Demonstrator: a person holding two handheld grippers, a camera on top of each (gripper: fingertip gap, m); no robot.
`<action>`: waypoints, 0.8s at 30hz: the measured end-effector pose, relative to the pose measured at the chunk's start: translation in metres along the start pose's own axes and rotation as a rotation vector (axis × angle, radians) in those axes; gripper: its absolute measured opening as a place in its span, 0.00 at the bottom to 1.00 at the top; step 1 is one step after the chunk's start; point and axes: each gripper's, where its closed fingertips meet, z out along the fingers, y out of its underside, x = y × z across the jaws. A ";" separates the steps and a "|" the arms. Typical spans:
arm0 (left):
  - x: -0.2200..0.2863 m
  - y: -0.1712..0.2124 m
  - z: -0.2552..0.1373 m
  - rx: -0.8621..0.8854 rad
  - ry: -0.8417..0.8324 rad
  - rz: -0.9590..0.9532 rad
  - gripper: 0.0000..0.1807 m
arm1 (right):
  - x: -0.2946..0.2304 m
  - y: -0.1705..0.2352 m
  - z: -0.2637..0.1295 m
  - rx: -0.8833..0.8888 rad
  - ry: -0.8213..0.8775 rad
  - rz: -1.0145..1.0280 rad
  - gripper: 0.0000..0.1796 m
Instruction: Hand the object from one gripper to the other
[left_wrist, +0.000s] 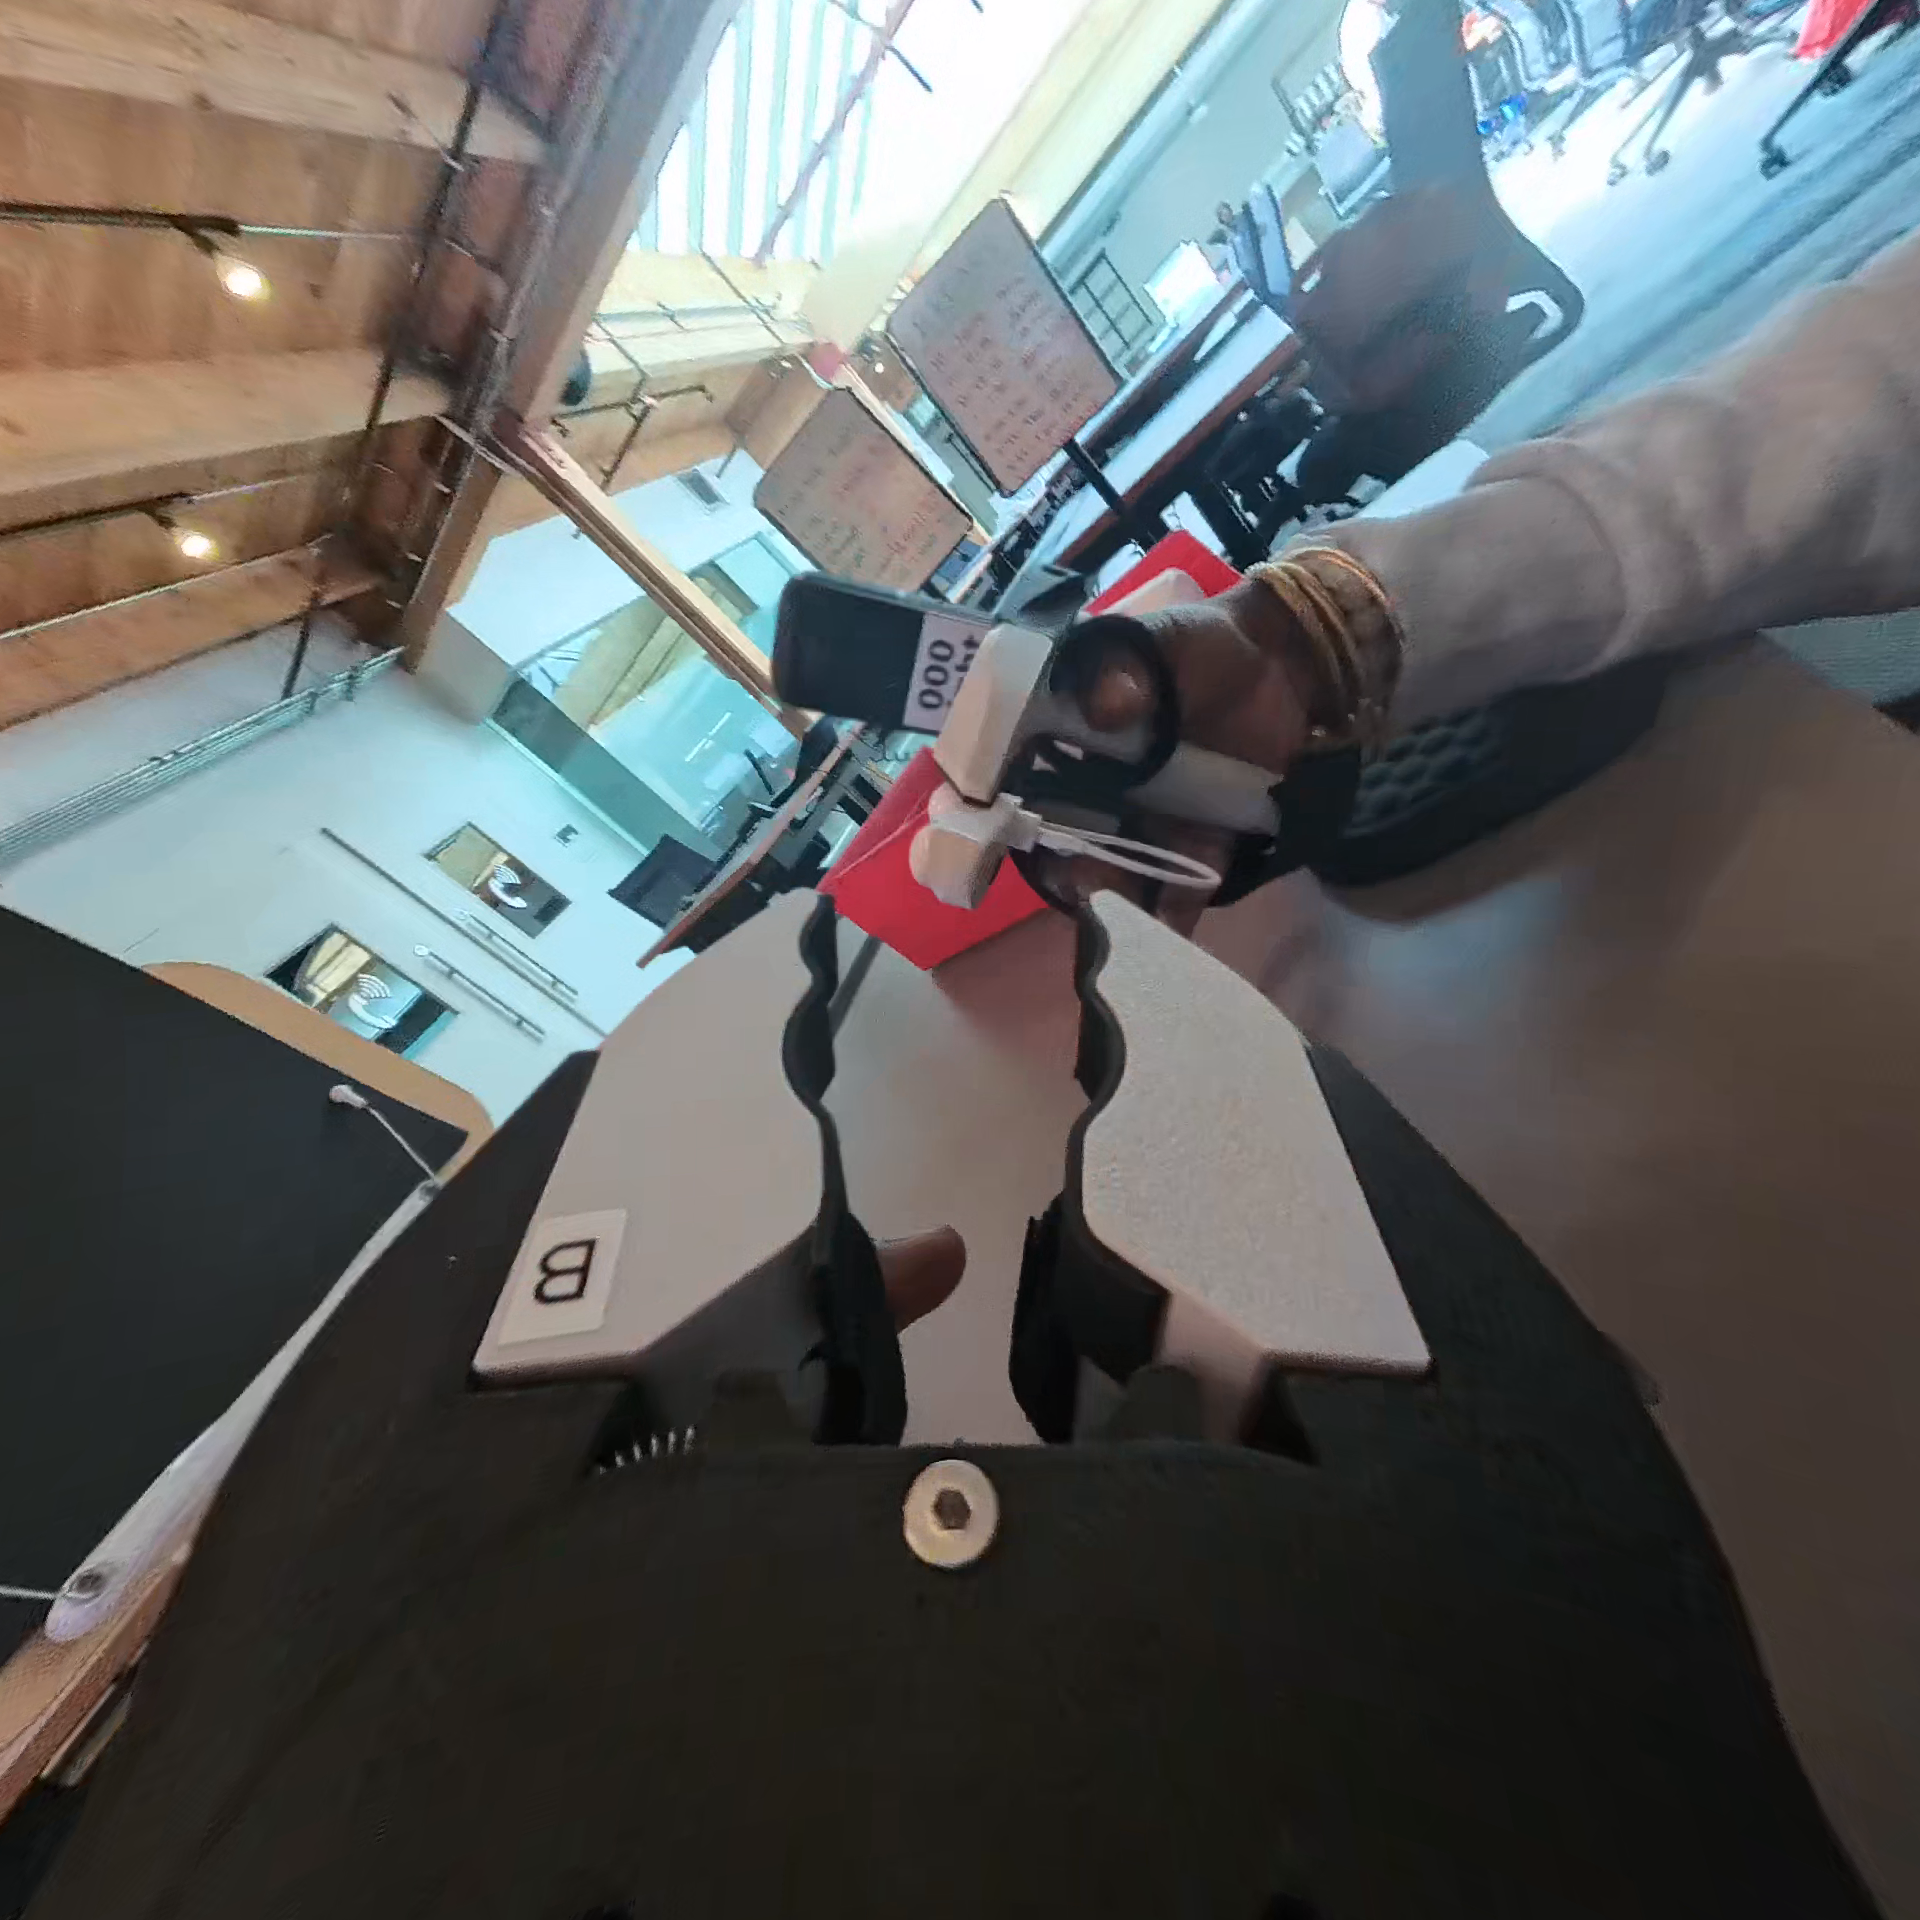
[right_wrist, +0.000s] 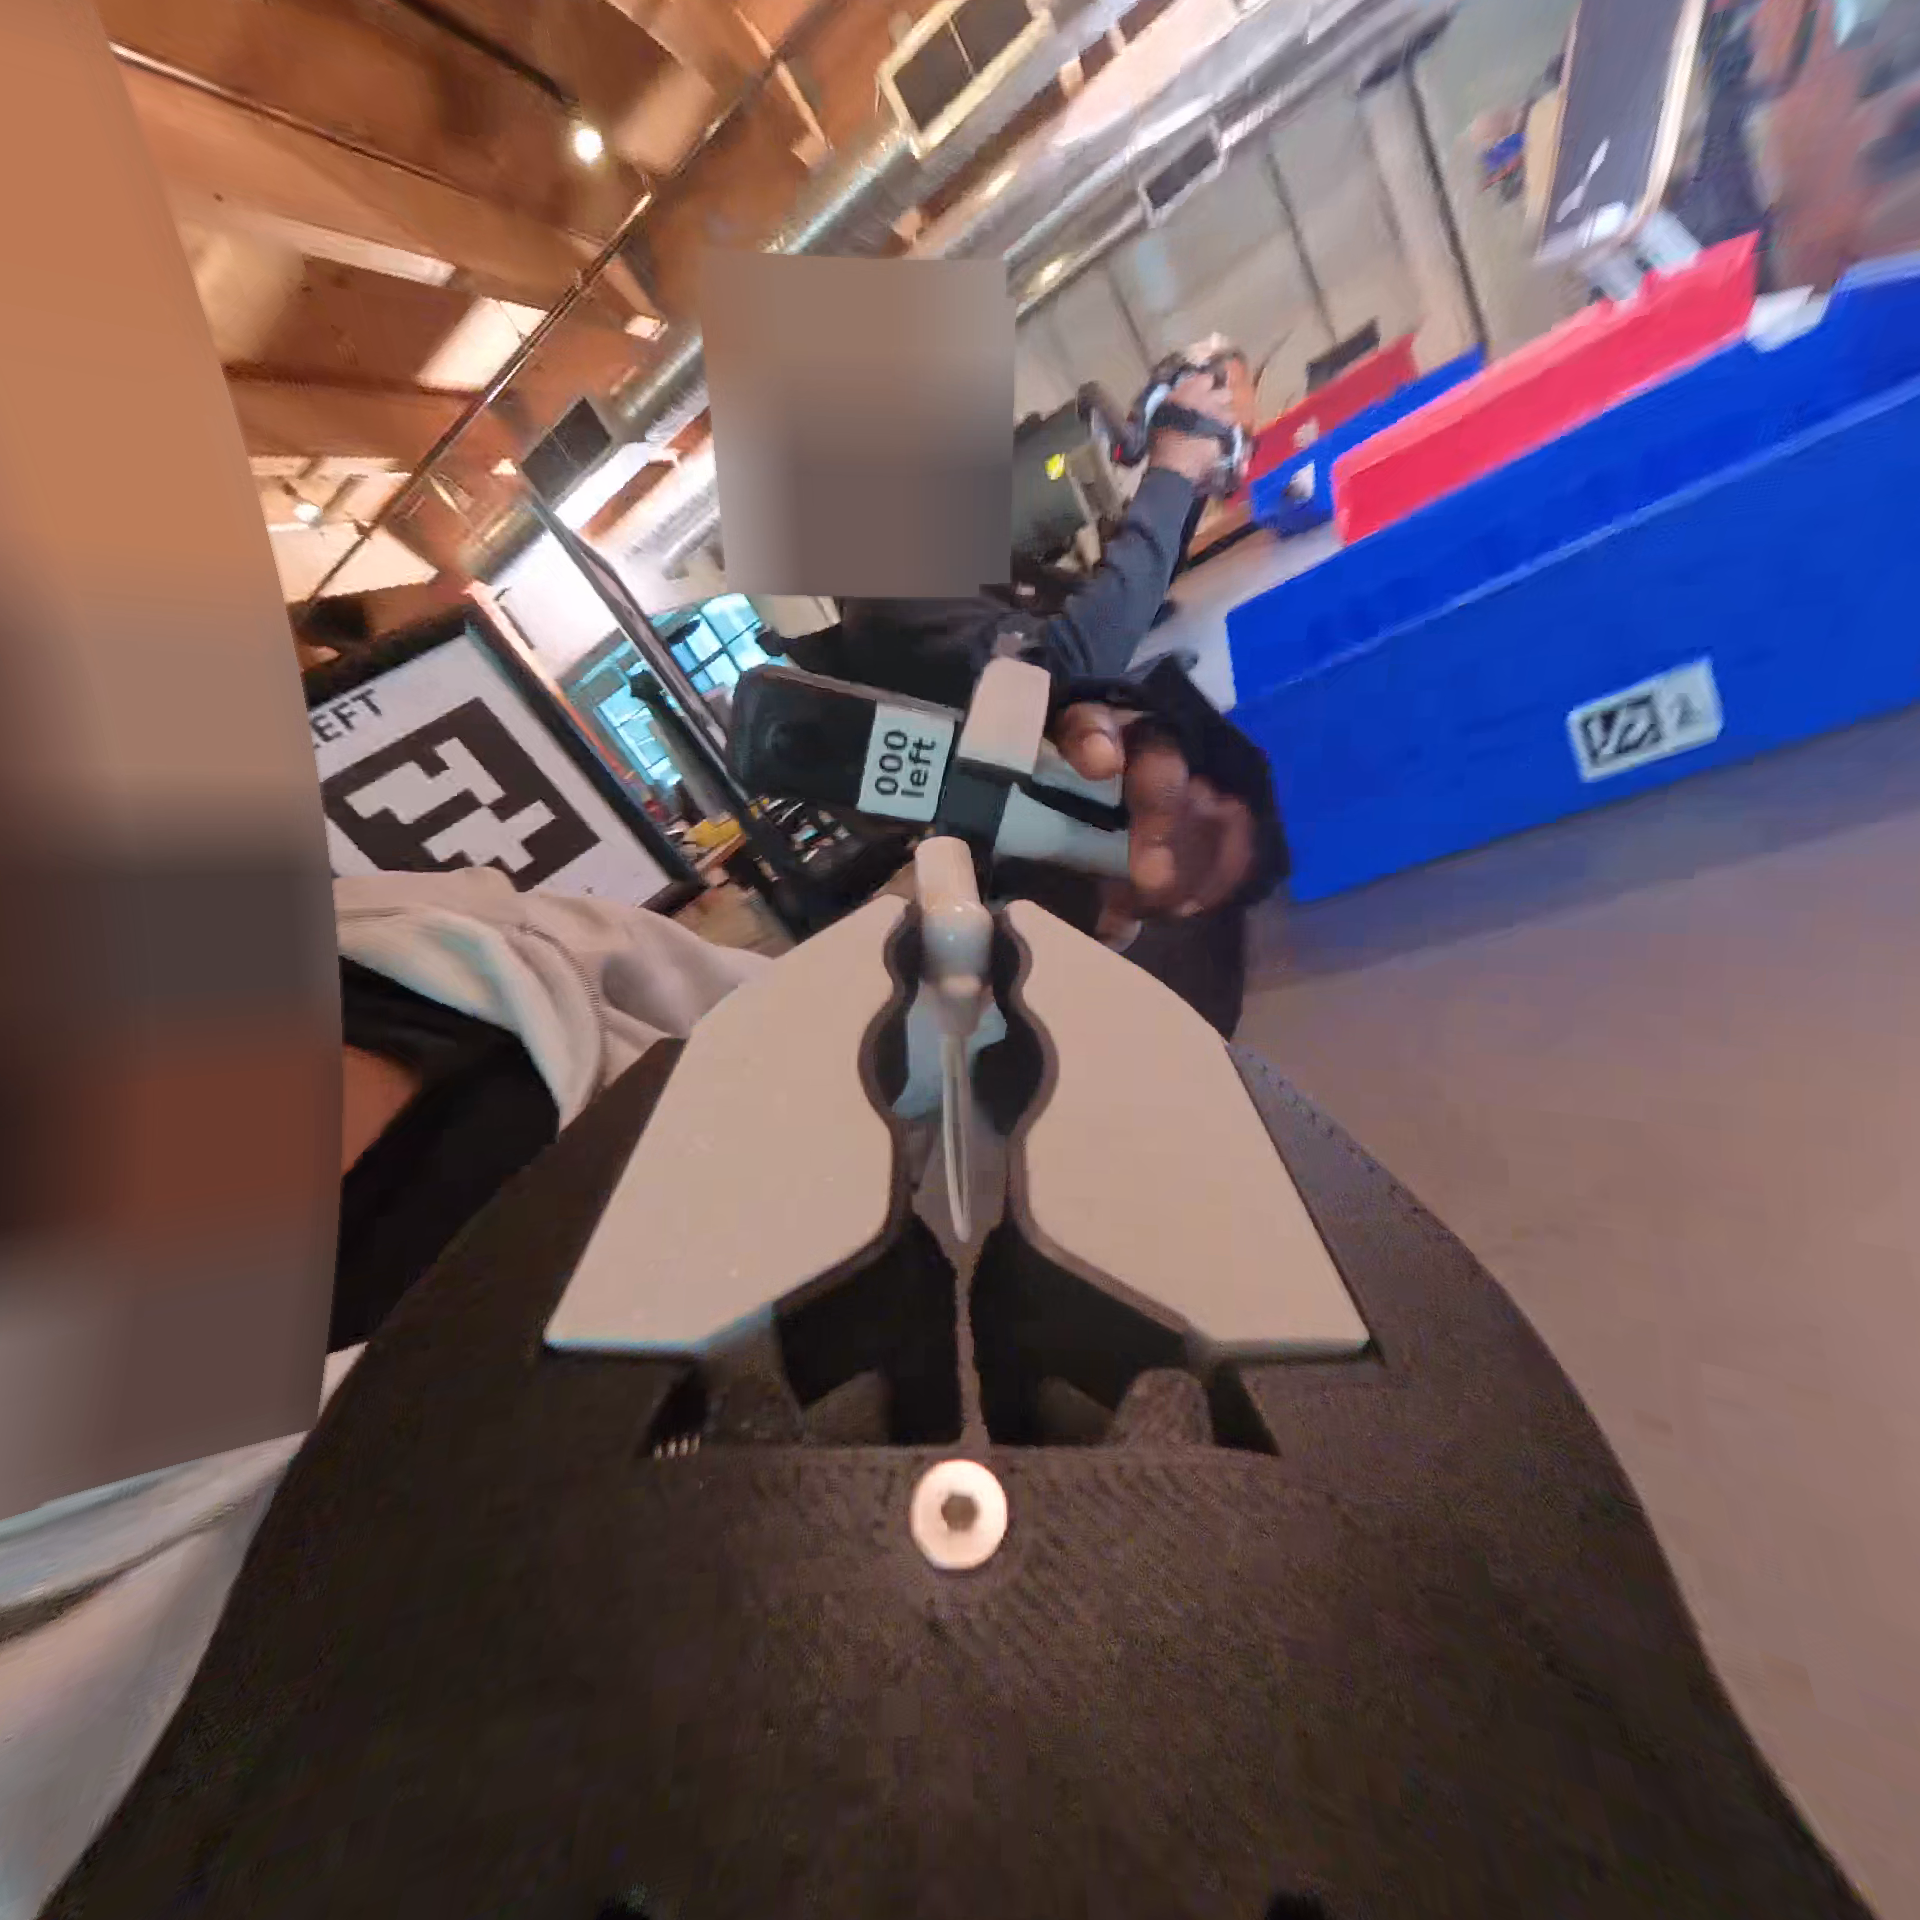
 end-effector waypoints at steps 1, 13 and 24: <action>0.002 0.001 0.000 -0.009 0.008 0.017 0.22 | 0.001 0.004 0.001 -0.023 -0.008 0.041 0.07; 0.007 0.004 0.001 -0.049 0.075 -0.097 0.07 | 0.006 0.012 0.009 -0.063 0.045 -0.025 0.16; -0.013 -0.011 -0.017 0.209 0.354 -1.211 0.07 | -0.047 -0.020 -0.004 0.119 0.223 -1.299 0.32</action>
